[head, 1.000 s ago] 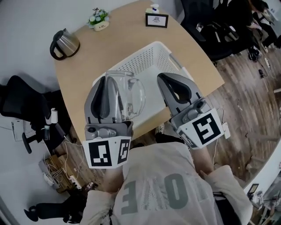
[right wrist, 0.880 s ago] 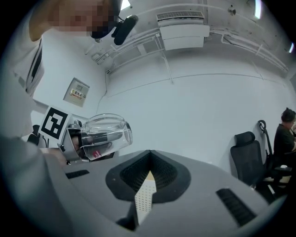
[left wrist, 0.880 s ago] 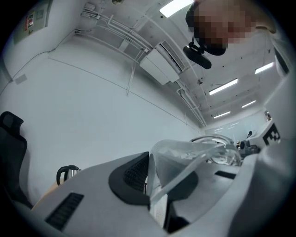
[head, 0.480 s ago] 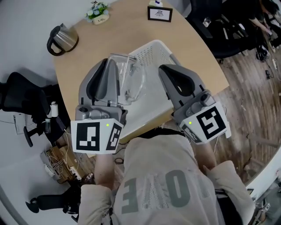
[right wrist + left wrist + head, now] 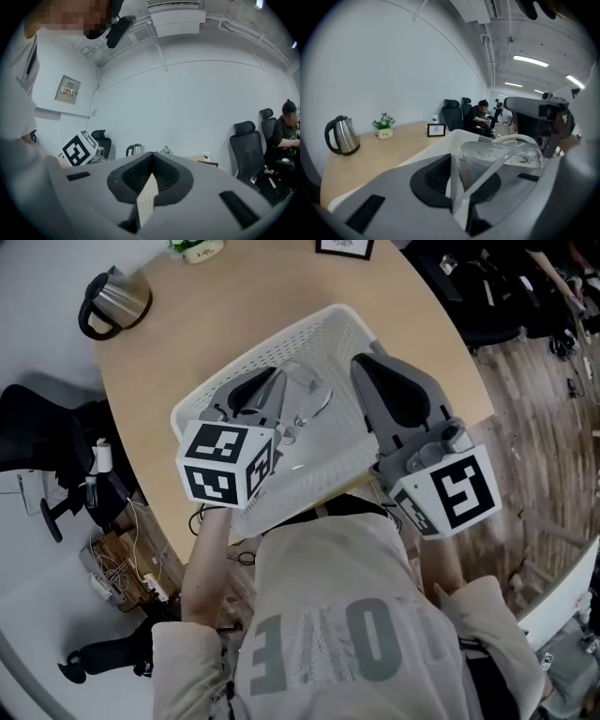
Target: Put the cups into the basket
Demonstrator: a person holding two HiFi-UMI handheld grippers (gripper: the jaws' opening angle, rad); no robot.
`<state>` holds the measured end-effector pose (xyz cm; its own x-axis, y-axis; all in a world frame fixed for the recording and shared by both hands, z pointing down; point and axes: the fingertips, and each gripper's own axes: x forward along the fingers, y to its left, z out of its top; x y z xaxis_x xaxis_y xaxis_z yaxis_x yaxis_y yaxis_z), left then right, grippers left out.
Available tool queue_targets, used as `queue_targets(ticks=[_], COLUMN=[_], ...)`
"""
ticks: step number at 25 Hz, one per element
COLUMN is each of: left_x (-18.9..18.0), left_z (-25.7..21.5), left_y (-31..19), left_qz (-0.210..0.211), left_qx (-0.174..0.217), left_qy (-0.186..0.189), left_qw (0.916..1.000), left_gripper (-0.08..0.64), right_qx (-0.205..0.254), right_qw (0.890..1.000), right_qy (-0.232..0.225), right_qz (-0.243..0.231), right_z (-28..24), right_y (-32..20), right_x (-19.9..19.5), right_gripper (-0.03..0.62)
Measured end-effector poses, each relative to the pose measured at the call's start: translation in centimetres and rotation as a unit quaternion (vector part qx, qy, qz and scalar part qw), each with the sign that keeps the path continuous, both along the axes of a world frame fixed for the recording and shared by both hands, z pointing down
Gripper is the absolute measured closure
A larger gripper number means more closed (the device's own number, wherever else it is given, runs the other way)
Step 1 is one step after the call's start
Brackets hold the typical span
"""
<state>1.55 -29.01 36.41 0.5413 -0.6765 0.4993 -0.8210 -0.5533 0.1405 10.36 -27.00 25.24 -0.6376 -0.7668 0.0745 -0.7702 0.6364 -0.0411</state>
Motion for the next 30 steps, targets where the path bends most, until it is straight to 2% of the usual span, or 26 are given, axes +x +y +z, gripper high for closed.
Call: queue_targets(ticks=[3,5,8,12,15,21,27,30], left_x=[0.3,0.5,0.9,0.6,-0.4,-1.2,-0.9,-0.4], left_z=[3.8,6.4,10.3,14.4,16.6,20.4,21.9,22.8], left_y=[0.2,0.2,0.6,1.9,2.3,4.0,3.7,4.3], left_qz=[0.032,0.052,0.079,0.104,0.106,0.121,0.151,0.156], left_qx=[-0.055,-0.091,-0.152,-0.227,-0.260,-0.332,-0.350,-0.373], left_qy=[-0.040,-0.076,-0.114,-0.155,-0.195,-0.238,-0.282,-0.271], left_qw=[0.9972,0.9916,0.9786,0.9558,0.9398,0.9049,0.8802,0.8737], left_gripper=[0.523,0.523,0.523,0.523,0.523,0.523,0.523,0.523], right_qx=[-0.001,-0.007,-0.020,-0.037,-0.039,-0.045,-0.053,-0.054], right_qw=[1.000,1.000,1.000,0.999,0.999,0.999,0.998,0.998], right_qy=[0.007,0.009,-0.001,-0.018,-0.023,-0.026,-0.030,-0.032], right_qz=[-0.011,-0.012,-0.002,0.005,0.009,0.003,-0.006,-0.010], right_z=[0.5,0.9,1.4,2.1,2.3,2.5,3.1,3.1], right_y=[-0.5,-0.8,-1.3,-2.0,-2.3,-2.3,-2.3,-2.0], right_x=[-0.4,-0.3,0.1,0.7,1.1,1.2,0.5,0.3], right_gripper=[0.595,0.595,0.595,0.595,0.595,0.595,0.595,0.595])
